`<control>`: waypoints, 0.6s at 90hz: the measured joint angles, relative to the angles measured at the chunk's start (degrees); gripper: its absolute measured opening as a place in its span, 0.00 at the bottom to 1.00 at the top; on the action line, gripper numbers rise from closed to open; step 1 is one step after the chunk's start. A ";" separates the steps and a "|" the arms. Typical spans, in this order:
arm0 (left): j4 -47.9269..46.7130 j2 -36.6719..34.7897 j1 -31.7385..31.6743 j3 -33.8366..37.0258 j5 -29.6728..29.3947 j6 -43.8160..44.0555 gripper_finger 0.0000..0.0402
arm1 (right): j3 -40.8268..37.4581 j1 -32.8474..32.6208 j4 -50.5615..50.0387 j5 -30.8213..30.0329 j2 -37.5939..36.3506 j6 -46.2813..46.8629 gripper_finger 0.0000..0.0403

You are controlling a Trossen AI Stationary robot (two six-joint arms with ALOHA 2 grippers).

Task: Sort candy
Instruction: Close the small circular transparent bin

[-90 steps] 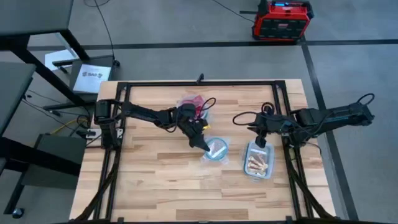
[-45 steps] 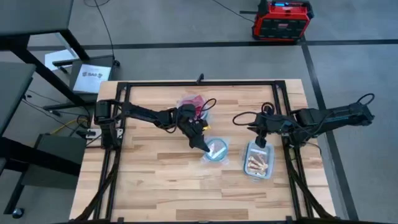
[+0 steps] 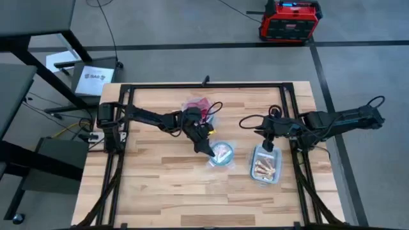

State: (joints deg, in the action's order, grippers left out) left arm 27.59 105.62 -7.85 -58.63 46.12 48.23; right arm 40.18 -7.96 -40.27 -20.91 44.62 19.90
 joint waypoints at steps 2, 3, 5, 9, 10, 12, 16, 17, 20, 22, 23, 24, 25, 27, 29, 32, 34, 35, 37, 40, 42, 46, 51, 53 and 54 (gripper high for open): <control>-0.02 0.00 0.02 0.00 -0.02 -0.05 0.18 | 0.00 0.00 0.00 0.00 -0.02 0.00 0.13; -0.01 0.00 0.02 0.00 -0.02 -0.12 0.19 | 0.00 0.00 0.00 0.00 -0.02 0.00 0.13; 0.00 0.00 0.03 0.00 -0.02 -0.19 0.20 | 0.00 0.00 0.00 0.00 0.00 0.00 0.13; 0.00 0.00 0.04 0.00 -0.04 -0.19 0.22 | 0.00 0.01 0.00 0.00 0.00 0.00 0.13; 0.00 0.00 0.03 0.00 -0.04 -0.18 0.23 | 0.00 0.01 0.00 0.00 0.00 0.00 0.13; 0.00 0.00 0.02 0.00 -0.09 -0.16 0.24 | 0.00 0.01 0.00 0.00 0.00 0.01 0.13; 0.00 0.00 0.02 0.00 -0.17 -0.14 0.27 | 0.00 0.01 0.00 0.00 0.00 0.02 0.13; 0.00 0.00 0.02 0.00 -0.17 -0.13 0.27 | 0.00 -0.01 0.01 0.00 -0.01 0.02 0.13; 0.00 0.00 0.02 0.00 -0.19 -0.12 0.28 | 0.00 0.01 0.02 0.00 -0.01 0.04 0.13; 0.00 0.00 0.02 0.00 -0.22 -0.01 0.29 | 0.00 0.01 0.02 0.00 -0.02 0.09 0.13; 0.00 0.00 0.02 0.00 -0.26 0.12 0.30 | 0.00 0.00 0.02 0.00 -0.02 0.13 0.13; 0.01 0.00 0.02 0.00 -0.34 0.24 0.30 | 0.00 0.00 0.02 0.00 -0.01 0.16 0.13; 0.01 0.00 0.02 0.00 -0.44 0.34 0.30 | 0.00 0.01 0.02 0.00 0.00 0.17 0.13; 0.01 0.00 0.02 0.00 -0.81 0.53 0.30 | 0.00 -0.01 0.02 0.00 -0.02 0.20 0.13; 0.02 0.00 0.02 0.00 -1.25 0.67 0.31 | 0.00 0.00 0.02 0.00 0.00 0.19 0.13; -0.01 0.00 0.14 0.00 -1.68 0.70 0.31 | 0.00 0.00 0.02 0.00 0.00 0.20 0.13; -0.06 0.00 0.25 0.00 -2.05 0.70 0.31 | 0.00 -0.01 0.02 0.00 -0.02 0.20 0.13; -0.08 0.00 0.29 0.00 -2.29 0.70 0.31 | 0.00 -0.01 0.03 0.00 -0.02 0.20 0.13; -0.07 0.00 0.37 0.00 -2.61 0.72 0.31 | 0.00 0.00 0.04 0.00 -0.01 0.20 0.13; -0.05 0.00 0.45 0.00 -2.73 0.73 0.31 | 0.00 0.00 0.04 0.00 0.00 0.20 0.13; -0.06 0.00 0.49 0.00 -2.74 0.76 0.31 | 0.00 0.01 0.04 0.00 -0.02 0.20 0.13; -0.06 0.00 0.50 0.00 -2.75 0.87 0.31 | 0.00 0.01 0.07 0.00 0.00 0.20 0.13; -0.13 0.00 0.52 0.00 -2.68 0.85 0.31 | 0.00 0.01 0.07 0.00 -0.02 0.20 0.13; -0.16 0.00 0.51 0.00 -2.58 0.80 0.31 | 0.00 0.00 0.07 0.00 -0.01 0.20 0.13; -0.17 0.00 0.50 0.00 -2.50 0.75 0.31 | 0.00 0.01 0.09 0.00 0.00 0.20 0.13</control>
State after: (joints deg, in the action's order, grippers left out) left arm 27.42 105.62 -7.35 -58.63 43.63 48.98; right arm 40.18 -7.95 -40.18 -20.91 44.62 20.10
